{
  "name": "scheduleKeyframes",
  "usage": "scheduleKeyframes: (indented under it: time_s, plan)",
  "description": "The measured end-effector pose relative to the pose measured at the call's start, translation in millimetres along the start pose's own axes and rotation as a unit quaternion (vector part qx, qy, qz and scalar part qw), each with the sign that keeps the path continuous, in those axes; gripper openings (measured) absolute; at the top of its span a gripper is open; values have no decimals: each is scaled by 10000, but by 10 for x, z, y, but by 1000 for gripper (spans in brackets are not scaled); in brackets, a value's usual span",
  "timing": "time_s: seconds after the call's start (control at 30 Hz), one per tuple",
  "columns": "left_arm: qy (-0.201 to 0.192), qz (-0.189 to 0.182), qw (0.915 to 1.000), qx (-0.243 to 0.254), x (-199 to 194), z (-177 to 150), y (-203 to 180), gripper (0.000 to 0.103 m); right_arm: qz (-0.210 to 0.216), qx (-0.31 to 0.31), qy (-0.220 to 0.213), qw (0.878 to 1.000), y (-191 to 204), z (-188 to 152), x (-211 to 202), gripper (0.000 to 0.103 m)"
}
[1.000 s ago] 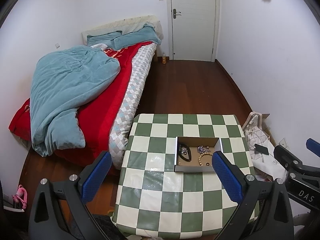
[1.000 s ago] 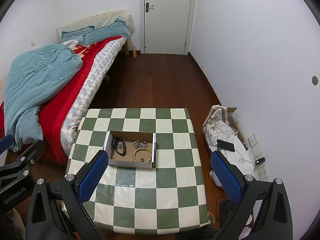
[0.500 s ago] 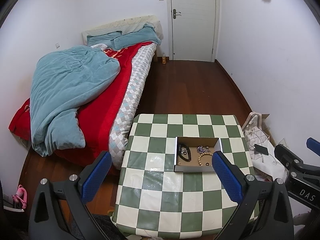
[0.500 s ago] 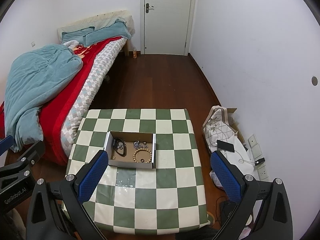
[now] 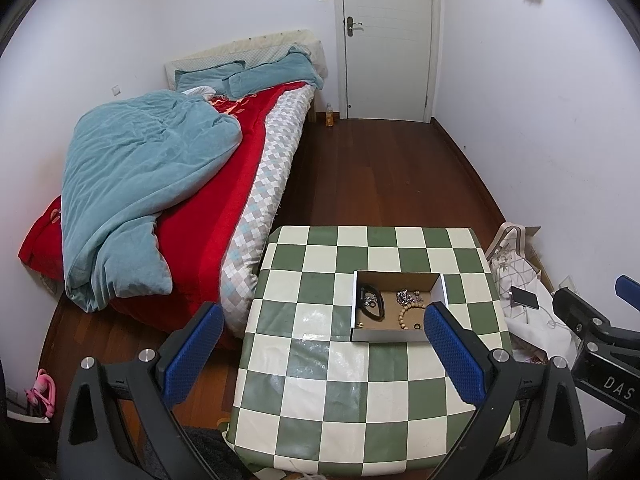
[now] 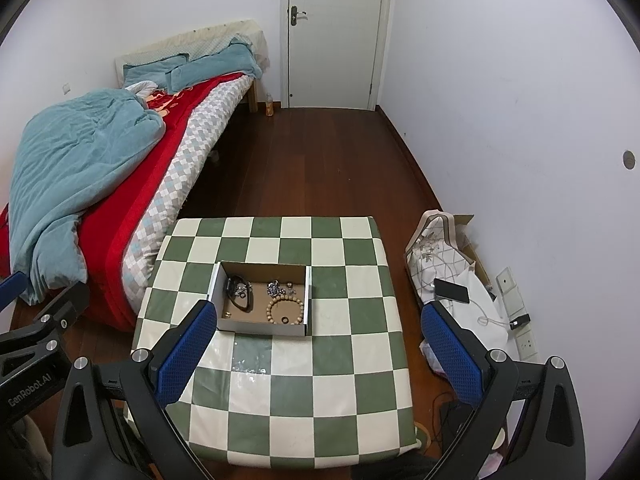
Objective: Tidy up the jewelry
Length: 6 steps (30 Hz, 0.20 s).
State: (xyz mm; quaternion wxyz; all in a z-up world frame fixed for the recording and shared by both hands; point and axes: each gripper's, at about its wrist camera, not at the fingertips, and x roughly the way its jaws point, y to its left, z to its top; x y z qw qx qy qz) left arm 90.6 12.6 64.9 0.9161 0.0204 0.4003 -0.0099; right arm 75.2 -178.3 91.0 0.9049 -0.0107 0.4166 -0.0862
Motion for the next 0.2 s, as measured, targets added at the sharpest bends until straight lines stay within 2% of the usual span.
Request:
scheduleKeyframes:
  time_s: [0.2]
  plan:
    - [-21, -14, 10000, -37, -7, -28, 4, 103, 17, -1, 9, 10000, 1, 1, 1, 103]
